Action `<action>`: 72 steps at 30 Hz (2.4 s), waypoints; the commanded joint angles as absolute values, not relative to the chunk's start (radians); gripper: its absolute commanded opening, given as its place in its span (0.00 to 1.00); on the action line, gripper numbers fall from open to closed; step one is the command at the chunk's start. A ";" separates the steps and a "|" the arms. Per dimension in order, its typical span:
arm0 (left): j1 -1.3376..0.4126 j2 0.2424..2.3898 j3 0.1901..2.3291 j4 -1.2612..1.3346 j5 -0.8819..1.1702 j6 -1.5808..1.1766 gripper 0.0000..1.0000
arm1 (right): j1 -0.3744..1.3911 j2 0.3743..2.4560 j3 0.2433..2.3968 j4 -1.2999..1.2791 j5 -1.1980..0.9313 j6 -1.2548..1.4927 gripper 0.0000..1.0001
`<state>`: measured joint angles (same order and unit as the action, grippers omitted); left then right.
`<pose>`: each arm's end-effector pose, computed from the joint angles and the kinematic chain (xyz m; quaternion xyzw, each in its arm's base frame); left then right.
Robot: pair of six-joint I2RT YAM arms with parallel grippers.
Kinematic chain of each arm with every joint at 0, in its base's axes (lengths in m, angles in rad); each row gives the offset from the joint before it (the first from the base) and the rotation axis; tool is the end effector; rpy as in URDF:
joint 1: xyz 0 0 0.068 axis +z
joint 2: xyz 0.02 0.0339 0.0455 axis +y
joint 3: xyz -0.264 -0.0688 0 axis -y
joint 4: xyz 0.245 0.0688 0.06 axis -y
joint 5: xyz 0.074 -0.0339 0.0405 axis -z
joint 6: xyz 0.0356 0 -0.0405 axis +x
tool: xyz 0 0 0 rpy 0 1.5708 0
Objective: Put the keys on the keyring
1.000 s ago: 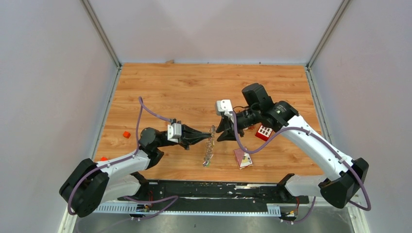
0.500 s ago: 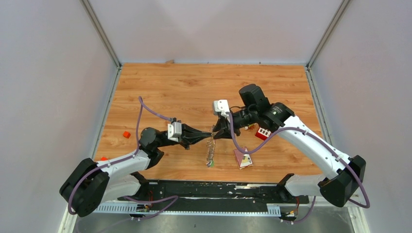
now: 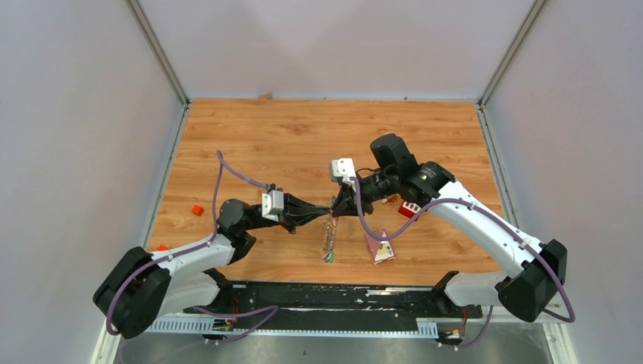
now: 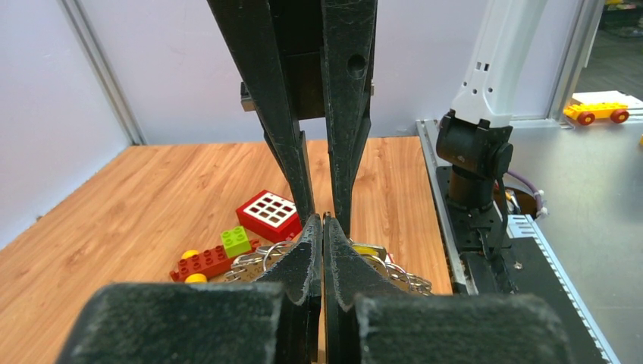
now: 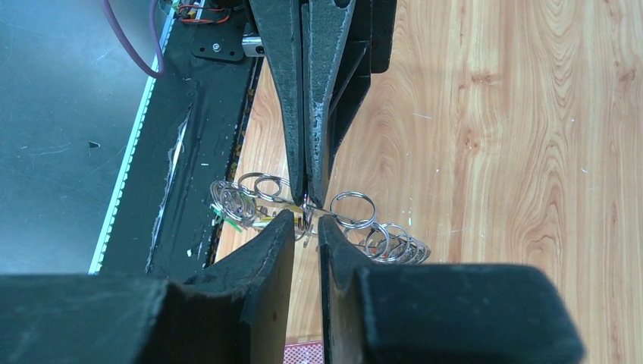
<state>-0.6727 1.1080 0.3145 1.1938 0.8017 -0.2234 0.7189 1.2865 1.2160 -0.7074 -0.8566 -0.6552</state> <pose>0.1465 -0.1494 0.2557 0.4304 0.4234 -0.5268 0.5984 0.1809 0.1940 0.3412 -0.6562 0.5470 0.3941 0.3389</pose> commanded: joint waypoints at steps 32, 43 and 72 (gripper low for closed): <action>-0.647 1.052 0.474 0.706 0.919 0.144 0.57 | 0.997 1.504 1.691 -1.233 -0.185 -0.814 0.00; -0.648 1.102 0.417 0.918 0.910 0.005 0.38 | 1.027 1.523 1.710 -1.219 -0.135 -0.823 0.00; -0.650 1.169 0.339 1.187 0.840 -0.094 0.33 | 1.031 1.511 1.665 -1.148 -0.169 -0.802 0.00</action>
